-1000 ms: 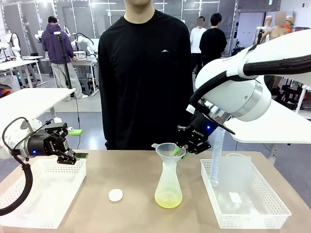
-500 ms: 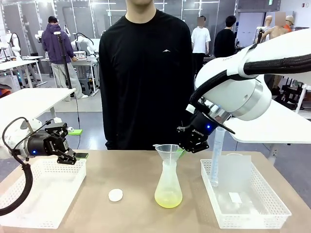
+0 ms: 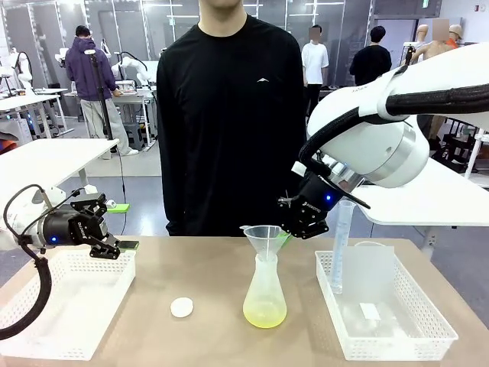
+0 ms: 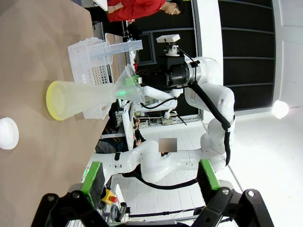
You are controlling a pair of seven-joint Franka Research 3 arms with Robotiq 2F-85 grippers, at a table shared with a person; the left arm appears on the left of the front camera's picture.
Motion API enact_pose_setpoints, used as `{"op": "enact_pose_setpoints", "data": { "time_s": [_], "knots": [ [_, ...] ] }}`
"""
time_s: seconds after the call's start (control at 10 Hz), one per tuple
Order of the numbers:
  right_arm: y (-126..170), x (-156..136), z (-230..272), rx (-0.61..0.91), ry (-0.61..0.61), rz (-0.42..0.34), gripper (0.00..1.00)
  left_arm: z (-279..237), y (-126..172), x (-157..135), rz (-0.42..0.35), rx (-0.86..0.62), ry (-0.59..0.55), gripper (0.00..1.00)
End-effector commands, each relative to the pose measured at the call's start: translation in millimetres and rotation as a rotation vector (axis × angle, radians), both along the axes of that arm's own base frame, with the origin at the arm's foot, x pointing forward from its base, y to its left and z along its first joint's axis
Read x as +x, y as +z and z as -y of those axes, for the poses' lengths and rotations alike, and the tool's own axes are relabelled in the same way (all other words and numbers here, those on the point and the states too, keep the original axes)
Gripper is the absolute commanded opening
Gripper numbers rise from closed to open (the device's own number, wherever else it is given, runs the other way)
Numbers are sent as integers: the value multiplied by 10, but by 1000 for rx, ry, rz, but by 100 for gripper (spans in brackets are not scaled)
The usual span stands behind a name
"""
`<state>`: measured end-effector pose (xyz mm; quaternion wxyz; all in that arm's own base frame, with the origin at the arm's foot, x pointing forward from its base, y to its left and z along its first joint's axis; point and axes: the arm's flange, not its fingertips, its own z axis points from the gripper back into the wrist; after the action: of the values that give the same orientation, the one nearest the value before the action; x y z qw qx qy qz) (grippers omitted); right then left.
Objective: Prepare the solutions needed for the experiment.
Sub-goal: Once the solution is in the Big flask , pick up the Plastic Funnel and place it back into the right Organizing basket.
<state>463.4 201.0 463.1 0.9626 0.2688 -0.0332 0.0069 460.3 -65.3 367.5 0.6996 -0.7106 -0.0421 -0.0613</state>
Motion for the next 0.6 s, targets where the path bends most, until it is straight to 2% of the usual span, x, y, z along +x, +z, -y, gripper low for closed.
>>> {"op": "enact_pose_setpoints", "data": {
  "time_s": [0.0, 0.5],
  "knots": [
    [40, -166, -13, -7, 38, 52, 0, 3, 29, -2, -2, 4, -4, 100],
    [267, -293, -39, -30, 47, 217, 0, 3, 29, -2, -2, 4, -4, 100]
  ]
}}
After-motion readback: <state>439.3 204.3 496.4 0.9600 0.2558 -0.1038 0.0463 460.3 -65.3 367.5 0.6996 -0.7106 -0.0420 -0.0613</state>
